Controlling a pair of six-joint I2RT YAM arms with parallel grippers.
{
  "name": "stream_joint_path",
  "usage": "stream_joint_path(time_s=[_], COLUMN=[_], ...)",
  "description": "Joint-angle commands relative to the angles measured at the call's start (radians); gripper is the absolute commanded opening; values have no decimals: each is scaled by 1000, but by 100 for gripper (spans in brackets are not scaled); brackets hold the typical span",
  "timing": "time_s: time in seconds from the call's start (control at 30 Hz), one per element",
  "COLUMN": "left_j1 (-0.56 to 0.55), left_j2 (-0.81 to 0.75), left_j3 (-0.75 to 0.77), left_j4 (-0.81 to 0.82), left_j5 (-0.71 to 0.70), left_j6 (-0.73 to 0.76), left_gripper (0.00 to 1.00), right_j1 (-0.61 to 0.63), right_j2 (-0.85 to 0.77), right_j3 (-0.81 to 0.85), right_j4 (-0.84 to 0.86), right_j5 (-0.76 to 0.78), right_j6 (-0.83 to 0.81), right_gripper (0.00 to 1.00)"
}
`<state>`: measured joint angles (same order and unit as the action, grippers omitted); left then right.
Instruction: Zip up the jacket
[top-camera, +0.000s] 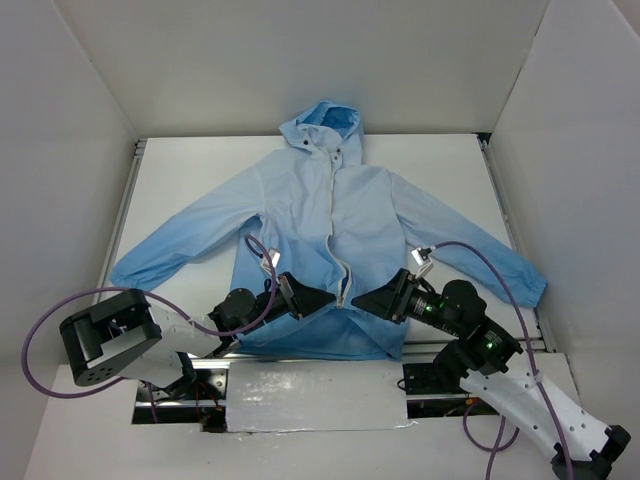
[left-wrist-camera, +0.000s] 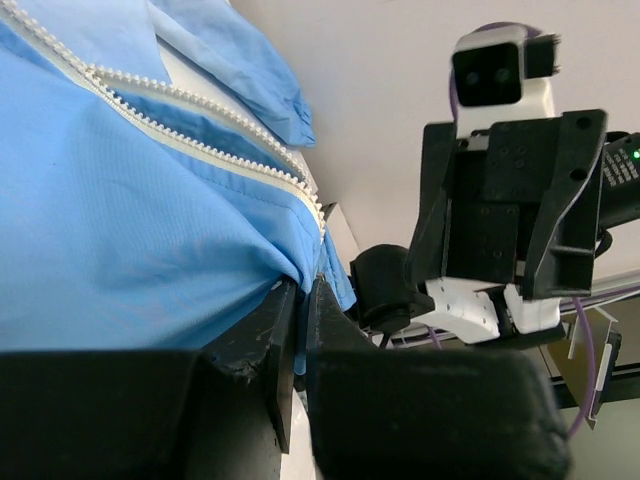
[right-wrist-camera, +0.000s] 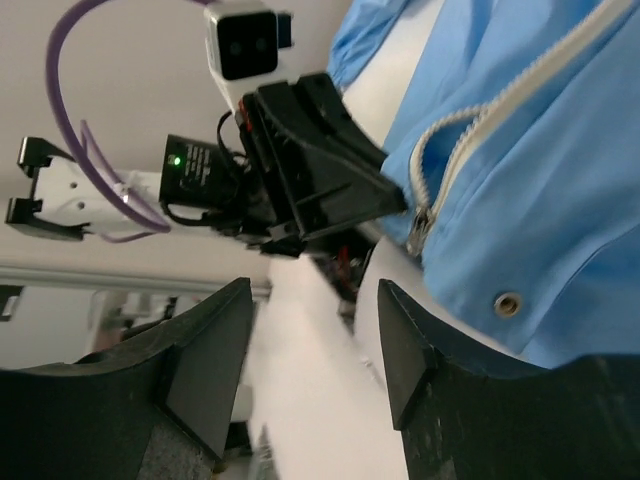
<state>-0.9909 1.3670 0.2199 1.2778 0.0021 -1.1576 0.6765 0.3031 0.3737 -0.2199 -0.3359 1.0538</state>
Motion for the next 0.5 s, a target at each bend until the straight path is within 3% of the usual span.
stream_joint_path(time_s=[0.0,0.23,0.47], left_j1=[0,0,0], left_j2=[12,17,-2], left_j3=[15,27,38], left_j4=[387,393,382], left_j5=[22,32,55], left_j6=[12,25,64], left_gripper=[0,0,0], right_j1=[82,273,400], right_j2=[-10,13,82], right_j3=[-25,-84,-88], right_j4=[71,93,108], right_j5=[49,273,405], right_j6=[193,363,474], right_gripper=[60,50,47])
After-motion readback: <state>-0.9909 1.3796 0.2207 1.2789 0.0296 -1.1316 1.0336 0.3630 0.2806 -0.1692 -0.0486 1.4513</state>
